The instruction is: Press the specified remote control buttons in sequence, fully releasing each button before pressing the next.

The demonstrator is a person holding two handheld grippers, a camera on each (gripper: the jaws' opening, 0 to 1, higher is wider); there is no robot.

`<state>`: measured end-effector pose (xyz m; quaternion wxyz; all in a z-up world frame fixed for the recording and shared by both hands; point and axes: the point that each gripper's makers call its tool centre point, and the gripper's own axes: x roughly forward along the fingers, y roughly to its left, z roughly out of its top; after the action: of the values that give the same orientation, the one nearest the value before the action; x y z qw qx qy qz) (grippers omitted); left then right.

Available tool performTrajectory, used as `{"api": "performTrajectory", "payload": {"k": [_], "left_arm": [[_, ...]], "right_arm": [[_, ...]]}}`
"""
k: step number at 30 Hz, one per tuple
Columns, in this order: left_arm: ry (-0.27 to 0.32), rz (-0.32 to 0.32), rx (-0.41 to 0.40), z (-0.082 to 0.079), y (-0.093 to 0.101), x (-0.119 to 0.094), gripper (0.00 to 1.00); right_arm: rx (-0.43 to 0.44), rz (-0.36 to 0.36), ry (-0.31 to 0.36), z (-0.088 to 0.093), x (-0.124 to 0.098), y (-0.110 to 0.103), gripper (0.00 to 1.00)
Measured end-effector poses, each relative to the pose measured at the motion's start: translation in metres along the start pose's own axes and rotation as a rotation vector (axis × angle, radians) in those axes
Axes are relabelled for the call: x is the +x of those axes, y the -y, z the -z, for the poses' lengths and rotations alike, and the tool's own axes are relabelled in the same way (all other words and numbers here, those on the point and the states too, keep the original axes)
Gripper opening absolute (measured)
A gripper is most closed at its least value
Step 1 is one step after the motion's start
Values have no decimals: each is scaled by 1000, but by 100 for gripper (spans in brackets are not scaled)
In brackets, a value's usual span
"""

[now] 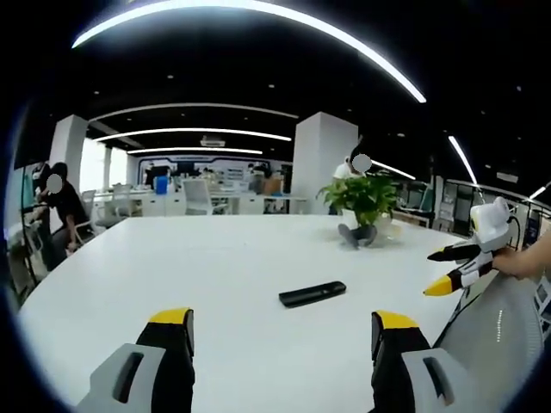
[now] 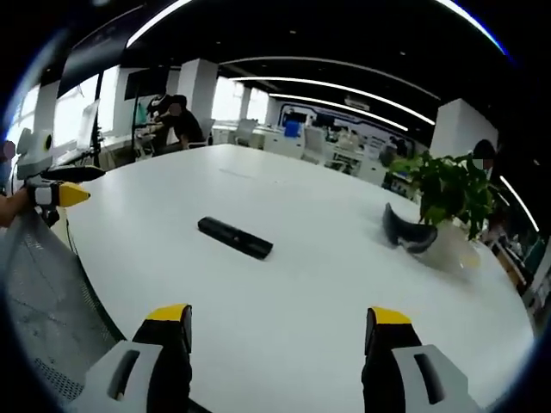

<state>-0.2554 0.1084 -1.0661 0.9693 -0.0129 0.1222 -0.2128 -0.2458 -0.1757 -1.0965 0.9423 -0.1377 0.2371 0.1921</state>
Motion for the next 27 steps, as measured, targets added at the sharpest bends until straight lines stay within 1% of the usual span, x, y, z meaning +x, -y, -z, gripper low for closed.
{"api": "performTrajectory", "payload": {"k": [2,5,8,10,12,18,21,24,26,27], "left_arm": [[-7,8,2,1,2,1,87],[3,9,-1,-1,2,1,87],[10,7,-7,-2,1,1,87],[2,9,-3,0,2,2,87],[-21,21,1,4,4,3,87],[-7,18,-17,2,4,1,88],[-5,23,-13,2,6,0,88],[-5,11,-10,2,3,0,88],[-30,-5,-5,7,0,-1,89],[-67,-47,9,14,-6,-3,89]], "right_arm": [[10,7,29,-5,-2,3,82],[39,21,87,-14,-5,8,82],[57,42,128,-21,-10,14,82],[80,56,155,-24,-12,18,81],[102,63,180,-27,-15,22,81],[126,63,197,-28,-15,28,79],[141,52,220,-31,-16,28,78],[152,47,233,-32,-17,29,76],[164,30,235,-32,-16,27,74],[175,14,224,-31,-14,25,73]]}}
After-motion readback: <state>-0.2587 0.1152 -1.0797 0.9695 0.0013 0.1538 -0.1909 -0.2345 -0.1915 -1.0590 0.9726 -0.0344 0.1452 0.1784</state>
